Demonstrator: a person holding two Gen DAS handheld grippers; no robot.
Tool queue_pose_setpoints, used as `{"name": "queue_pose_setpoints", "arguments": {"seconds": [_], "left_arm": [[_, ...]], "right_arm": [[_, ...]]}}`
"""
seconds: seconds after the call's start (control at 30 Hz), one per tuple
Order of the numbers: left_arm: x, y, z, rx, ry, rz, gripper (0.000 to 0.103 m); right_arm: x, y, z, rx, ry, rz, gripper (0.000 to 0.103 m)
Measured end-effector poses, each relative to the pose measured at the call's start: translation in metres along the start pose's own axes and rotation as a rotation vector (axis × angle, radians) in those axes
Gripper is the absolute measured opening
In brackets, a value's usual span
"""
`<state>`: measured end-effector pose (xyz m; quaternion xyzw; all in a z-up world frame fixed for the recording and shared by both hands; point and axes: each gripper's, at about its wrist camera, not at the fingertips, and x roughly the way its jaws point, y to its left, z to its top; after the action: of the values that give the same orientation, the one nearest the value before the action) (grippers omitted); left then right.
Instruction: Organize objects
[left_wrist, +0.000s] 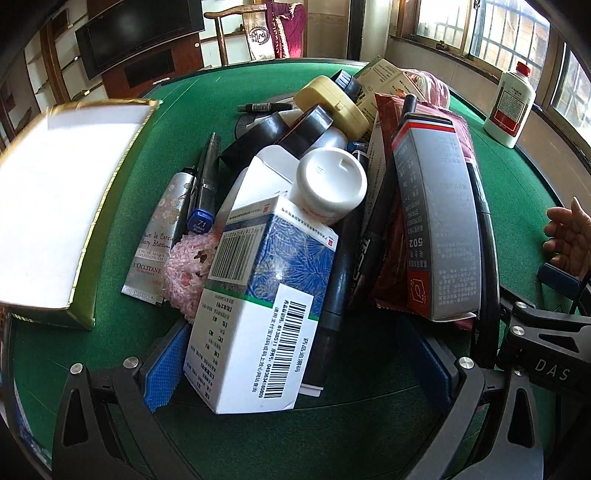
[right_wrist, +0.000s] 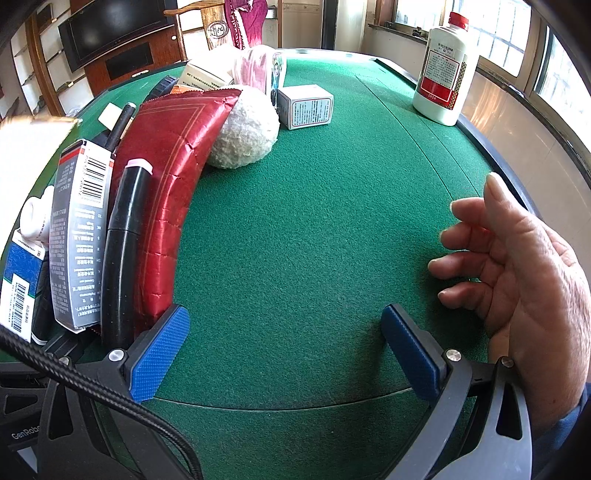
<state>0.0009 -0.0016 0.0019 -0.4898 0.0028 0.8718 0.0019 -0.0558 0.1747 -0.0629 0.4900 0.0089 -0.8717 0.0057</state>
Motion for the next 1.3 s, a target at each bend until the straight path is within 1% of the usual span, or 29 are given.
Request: {"name": "queue_pose_setpoints", "arguments": {"seconds": [1.3], "left_arm": [[-0.0011, 0.0023, -0.0019, 0.002, 0.000, -0.001, 0.102]], "right_arm": [[0.0011, 0.0026, -0.0031, 0.000, 0.000, -0.001, 0.103]]}}
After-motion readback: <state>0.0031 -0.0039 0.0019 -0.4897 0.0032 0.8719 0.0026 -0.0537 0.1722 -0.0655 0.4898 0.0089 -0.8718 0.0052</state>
